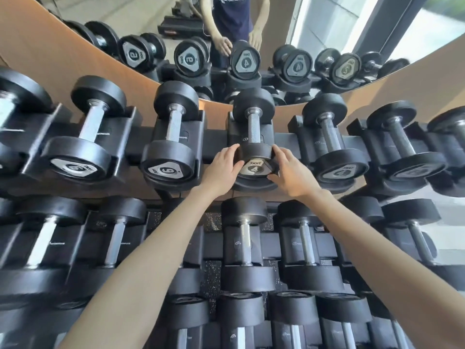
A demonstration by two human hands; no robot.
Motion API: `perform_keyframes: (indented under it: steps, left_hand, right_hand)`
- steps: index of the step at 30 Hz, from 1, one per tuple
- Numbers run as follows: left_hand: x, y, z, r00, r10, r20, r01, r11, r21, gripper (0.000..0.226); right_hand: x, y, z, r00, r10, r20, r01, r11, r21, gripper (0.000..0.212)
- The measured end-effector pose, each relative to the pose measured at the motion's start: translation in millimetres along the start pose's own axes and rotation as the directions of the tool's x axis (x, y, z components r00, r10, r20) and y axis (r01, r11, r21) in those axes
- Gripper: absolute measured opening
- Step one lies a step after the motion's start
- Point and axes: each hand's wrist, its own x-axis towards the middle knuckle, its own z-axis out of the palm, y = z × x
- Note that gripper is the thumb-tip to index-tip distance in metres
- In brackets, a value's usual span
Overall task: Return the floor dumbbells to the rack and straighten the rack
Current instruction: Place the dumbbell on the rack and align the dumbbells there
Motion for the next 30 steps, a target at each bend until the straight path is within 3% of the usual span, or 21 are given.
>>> perform_keyframes:
  steps: [5, 9, 15, 21, 30]
  left_hand:
    - [-51.9, -6.4, -38.3, 0.977, 0.198, -0.083, -0.143, 0.888, 0.438, 0.048]
    - [-107.1, -17.0, -65.7, 0.965, 0.179, -0.189, -0.038, 0.816, 0.577, 0.054]
    - [-185.7, -15.4, -84.8, 0.971, -0.012, -0.237, 0.157, 0.782, 0.603, 0.061]
    - [-229.5, -24.3, -91.4, 0.964, -0.129, -0.231, 0.246, 0.761, 0.601, 0.064]
    - [-225.9, -67.2, -111.5, 0.969, -0.108, -0.22, 0.22, 0.779, 0.588, 0.061]
  right_hand:
    - [-29.4, -5.1, -16.5, 0.994, -0.098, -0.055, 0.092, 0.991, -0.101, 0.08]
    - [-55.5, -22.4, -15.6, 0.97, -0.178, -0.164, 0.145, 0.97, -0.195, 0.076]
    - [-90.9, -57.2, 3.4, 0.949, -0.297, -0.108, 0.279, 0.948, -0.152, 0.074]
    - [-104.3, -87.3, 18.7, 0.933, -0.36, -0.029, 0.357, 0.931, -0.082, 0.073]
    - [-65.4, -130.4, 26.9, 0.92, -0.392, -0.021, 0.39, 0.918, -0.069, 0.071]
